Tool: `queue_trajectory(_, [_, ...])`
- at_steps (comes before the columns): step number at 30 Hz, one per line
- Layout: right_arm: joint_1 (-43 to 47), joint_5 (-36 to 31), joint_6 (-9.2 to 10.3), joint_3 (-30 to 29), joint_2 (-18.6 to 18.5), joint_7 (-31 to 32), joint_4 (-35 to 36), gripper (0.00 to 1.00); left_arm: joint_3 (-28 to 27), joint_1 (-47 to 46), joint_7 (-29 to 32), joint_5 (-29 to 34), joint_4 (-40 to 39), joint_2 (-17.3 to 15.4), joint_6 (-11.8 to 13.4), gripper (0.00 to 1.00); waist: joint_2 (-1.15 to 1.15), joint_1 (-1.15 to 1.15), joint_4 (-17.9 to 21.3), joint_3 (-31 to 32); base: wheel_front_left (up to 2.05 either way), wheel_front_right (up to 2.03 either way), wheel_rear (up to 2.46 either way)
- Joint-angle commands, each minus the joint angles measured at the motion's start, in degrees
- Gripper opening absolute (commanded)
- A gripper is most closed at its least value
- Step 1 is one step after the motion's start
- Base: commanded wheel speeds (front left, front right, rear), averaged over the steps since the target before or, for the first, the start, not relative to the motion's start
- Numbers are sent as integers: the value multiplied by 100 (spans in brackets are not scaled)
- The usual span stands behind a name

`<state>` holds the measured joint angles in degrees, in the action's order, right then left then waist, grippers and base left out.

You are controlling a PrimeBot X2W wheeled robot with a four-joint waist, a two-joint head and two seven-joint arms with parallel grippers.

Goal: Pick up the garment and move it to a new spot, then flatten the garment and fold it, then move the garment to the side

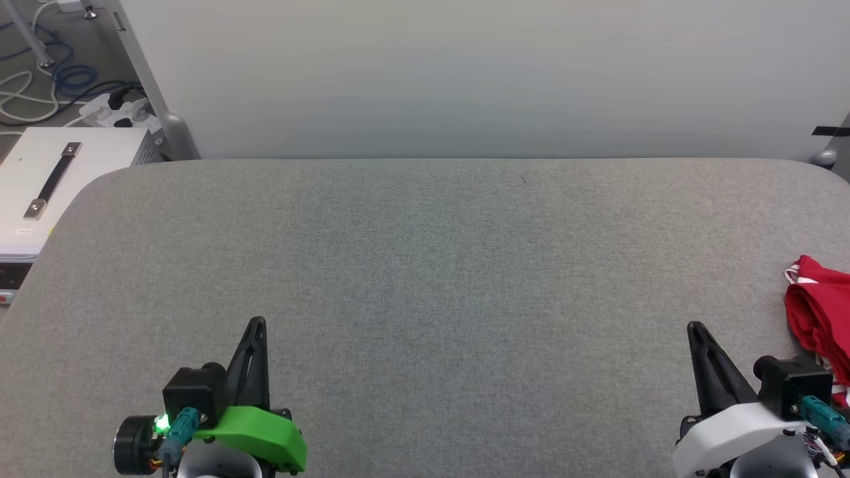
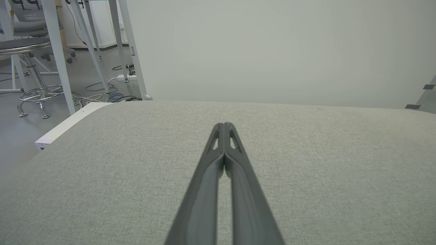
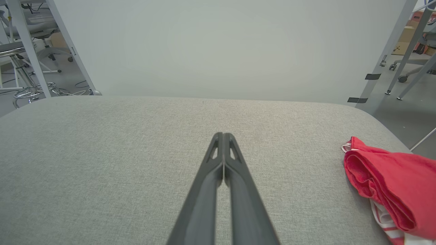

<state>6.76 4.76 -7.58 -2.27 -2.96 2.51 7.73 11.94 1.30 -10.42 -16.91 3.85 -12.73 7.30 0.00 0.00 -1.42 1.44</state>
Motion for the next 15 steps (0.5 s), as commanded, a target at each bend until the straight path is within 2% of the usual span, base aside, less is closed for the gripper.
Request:
queue_trajectory(1, [-120, -50, 3, 13, 3, -45, -35, 0, -70, -38, 51, 79, -27, 53, -45, 0, 0, 0, 2, -3, 0, 0, 0])
queue_trajectory(15, [-210, -119, 4, 48, 4, -78, -154, 0, -252, -53, 212, 340, -85, 204, -156, 0, 0, 0, 25, -25, 0, 0, 0])
